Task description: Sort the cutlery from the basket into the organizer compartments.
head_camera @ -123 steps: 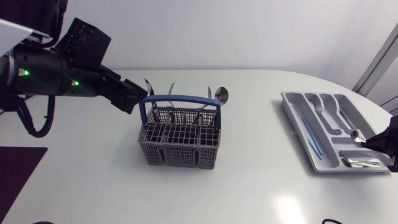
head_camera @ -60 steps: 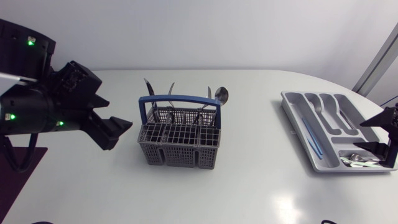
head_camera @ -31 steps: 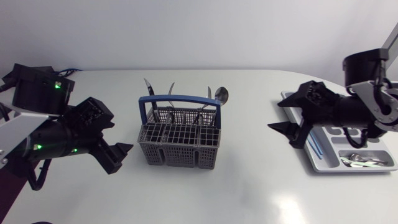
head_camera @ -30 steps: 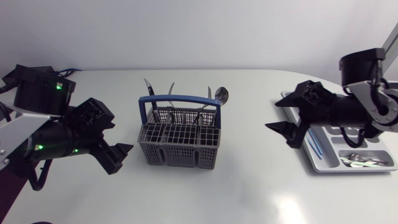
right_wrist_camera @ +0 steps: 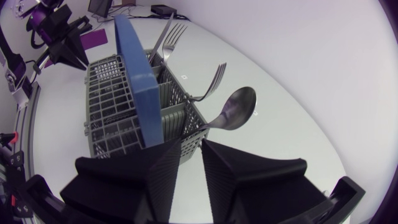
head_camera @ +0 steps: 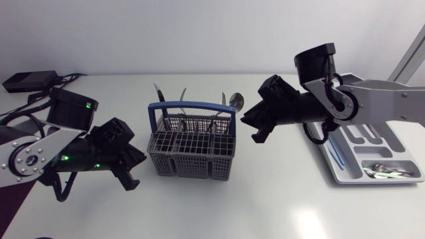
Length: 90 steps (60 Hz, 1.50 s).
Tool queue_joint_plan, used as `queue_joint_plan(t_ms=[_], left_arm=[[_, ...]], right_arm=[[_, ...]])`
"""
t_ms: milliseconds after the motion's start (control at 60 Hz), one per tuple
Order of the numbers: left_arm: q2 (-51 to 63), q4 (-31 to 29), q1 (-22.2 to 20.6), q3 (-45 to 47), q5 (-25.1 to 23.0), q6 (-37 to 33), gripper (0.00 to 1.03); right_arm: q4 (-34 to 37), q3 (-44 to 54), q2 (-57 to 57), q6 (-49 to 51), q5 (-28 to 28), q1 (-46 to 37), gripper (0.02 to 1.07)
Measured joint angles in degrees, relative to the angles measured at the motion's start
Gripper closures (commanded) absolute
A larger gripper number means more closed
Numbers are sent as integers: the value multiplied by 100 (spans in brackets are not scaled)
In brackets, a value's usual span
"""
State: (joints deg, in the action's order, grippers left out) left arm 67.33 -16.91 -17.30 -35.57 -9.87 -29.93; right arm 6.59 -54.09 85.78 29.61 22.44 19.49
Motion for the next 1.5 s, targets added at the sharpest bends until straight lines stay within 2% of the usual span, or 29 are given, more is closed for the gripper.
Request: queue_joint_plan(t_ms=[167, 317, 617, 950, 1050, 1233, 1500], left_arm=[[608, 557, 66, 72, -42, -15, 100], [1379, 1082, 332, -7, -39, -61, 100], [2179, 1370, 564, -492, -59, -125, 100], [2756, 1499, 616, -1161, -109, -144, 100], [2758, 1512, 697, -1185, -269, -164, 100], [2747, 1508, 977, -1185, -479, -168, 100], [2743, 1510, 944, -1185, -490, -166, 100]], right_arm=[[-35, -339, 367, -251, 83, 98, 97], [144, -435, 490, -289, 302, 203, 99], [476, -369, 450, -284, 315, 514, 100], [614, 426, -326, -282, 348, 826, 100], [815, 592, -691, -184, 496, 514, 100], [863, 691, -883, 199, 772, -658, 100], [560, 689, -103, 304, 780, -951, 100]])
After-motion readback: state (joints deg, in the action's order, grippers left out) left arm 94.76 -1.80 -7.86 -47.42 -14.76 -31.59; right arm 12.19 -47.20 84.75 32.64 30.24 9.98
